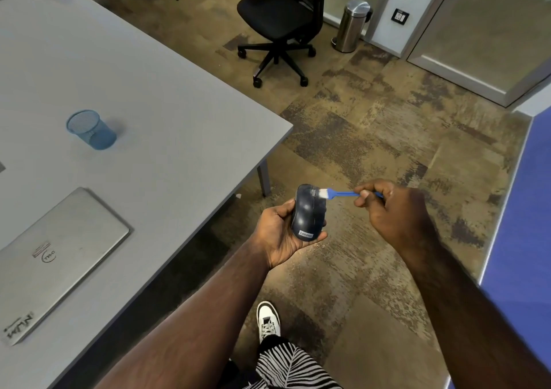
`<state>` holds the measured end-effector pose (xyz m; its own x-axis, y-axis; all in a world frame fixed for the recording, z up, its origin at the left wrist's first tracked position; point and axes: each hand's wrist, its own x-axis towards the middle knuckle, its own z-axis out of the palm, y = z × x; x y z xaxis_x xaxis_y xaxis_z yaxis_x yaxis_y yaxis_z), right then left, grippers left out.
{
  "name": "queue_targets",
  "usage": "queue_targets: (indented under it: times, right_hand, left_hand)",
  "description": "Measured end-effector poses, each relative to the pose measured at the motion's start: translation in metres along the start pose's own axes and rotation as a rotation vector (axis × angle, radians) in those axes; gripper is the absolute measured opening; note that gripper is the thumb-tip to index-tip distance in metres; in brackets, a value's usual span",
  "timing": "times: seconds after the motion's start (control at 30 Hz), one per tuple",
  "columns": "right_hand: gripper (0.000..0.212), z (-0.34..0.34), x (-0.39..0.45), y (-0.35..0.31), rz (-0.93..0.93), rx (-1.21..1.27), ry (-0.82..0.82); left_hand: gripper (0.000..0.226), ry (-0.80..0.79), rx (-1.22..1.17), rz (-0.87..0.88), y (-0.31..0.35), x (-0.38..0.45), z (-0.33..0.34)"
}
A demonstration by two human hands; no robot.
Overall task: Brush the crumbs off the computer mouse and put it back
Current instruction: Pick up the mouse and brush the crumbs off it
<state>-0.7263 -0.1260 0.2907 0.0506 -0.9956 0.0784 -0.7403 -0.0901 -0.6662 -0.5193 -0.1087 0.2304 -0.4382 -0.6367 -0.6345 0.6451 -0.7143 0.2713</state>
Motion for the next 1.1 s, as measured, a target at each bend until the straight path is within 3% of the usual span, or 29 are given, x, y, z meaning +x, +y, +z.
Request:
queue_targets:
  times: [0.17, 0.3, 0.47, 0.6, 0.73, 0.87, 1.0, 1.1]
  right_hand:
    - [0.029, -0.001, 0.001, -0.002, -0.013, 0.07, -0.07]
    - [0.035, -0.004, 0.008, -0.002, 0.035, 0.054, 0.002]
    - [0.034, -0.009, 0.009, -0.008, -0.1, 0.039, -0.17]
    - [0.022, -0.014, 0.019, -0.007, -0.069, -0.049, -0.116]
    - [0.02, -0.015, 0.015, -0.014, -0.068, 0.02, -0.246]
    - [0.019, -0.018, 0.02, -0.013, -0.052, -0.051, -0.193]
    - [0.016, -0.02, 0.016, -0.018, -0.094, -0.058, -0.291]
    - [0.016, -0.022, 0.02, -0.016, -0.064, -0.102, -0.222]
  left_hand:
    - [0.045, -0.006, 0.005, 0.0, 0.001, -0.001, 0.0]
    - [0.045, 0.005, 0.027, -0.022, 0.0, -0.002, 0.0]
    - [0.048, 0.024, 0.075, -0.009, -0.003, -0.001, 0.0]
    - [0.048, 0.031, 0.072, -0.017, -0.003, -0.002, -0.001]
    - [0.046, 0.043, 0.08, -0.008, -0.002, -0.002, 0.0]
    - [0.047, 0.046, 0.069, -0.023, -0.003, -0.003, -0.003]
    - [0.045, 0.046, 0.097, -0.012, -0.003, -0.003, -0.003]
    - [0.044, 0.052, 0.102, -0.012, -0.003, -0.003, -0.004]
